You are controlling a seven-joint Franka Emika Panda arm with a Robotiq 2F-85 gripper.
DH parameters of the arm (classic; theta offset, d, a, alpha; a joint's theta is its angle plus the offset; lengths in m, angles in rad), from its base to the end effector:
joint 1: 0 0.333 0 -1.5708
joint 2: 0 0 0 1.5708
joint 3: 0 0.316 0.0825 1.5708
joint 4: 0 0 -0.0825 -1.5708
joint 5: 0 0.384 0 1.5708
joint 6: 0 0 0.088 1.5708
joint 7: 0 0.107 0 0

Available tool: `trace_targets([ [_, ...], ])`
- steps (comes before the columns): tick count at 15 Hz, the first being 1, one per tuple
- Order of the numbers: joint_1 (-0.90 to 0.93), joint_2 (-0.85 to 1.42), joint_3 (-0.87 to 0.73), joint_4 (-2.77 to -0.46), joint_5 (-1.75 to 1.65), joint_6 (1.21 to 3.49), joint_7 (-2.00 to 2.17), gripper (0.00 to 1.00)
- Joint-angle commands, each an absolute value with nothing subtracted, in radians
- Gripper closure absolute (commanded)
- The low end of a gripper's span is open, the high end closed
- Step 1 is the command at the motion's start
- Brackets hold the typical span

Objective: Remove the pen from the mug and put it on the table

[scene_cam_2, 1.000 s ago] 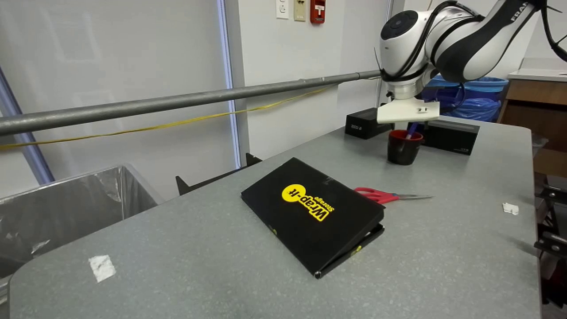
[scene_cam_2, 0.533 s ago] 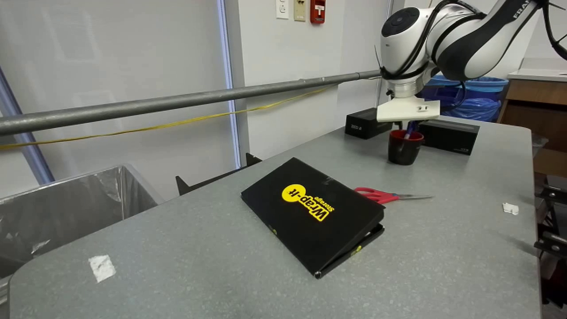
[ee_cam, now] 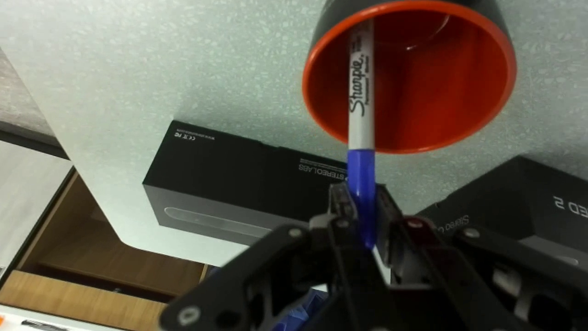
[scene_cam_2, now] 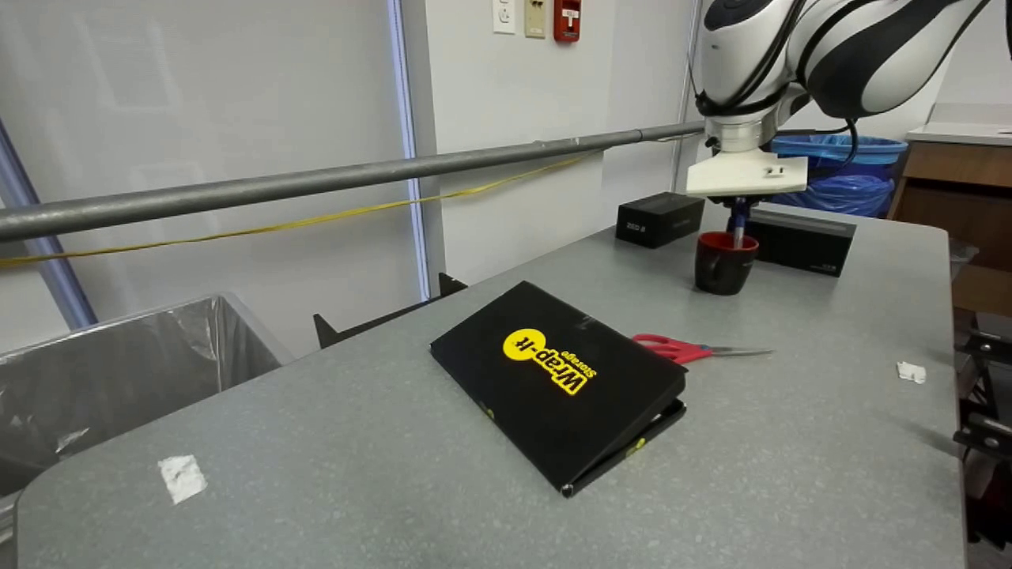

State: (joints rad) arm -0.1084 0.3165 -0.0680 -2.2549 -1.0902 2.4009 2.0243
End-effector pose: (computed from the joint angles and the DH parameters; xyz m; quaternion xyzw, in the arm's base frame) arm 0.5160 -0.0993 0.2112 0.7512 -0.5692 0.2136 0.2569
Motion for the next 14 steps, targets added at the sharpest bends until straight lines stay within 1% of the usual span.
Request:
trace_targets([
  [1,-0.106,0.097,-0.080,-2.402,-1.067,2.466,1.964,0.96],
  [4,-0.107,-0.067,-0.079,-2.476,-1.042,2.512,1.896,0.96],
  [7,-0.095,-0.178,-0.075,-2.512,-0.896,2.520,1.709,0.96],
  [10,-0.068,-0.120,-0.053,-2.469,-0.719,2.463,1.479,0.96],
  [14,-0.050,0.021,-0.010,-2.418,-0.636,2.417,1.339,0.96],
])
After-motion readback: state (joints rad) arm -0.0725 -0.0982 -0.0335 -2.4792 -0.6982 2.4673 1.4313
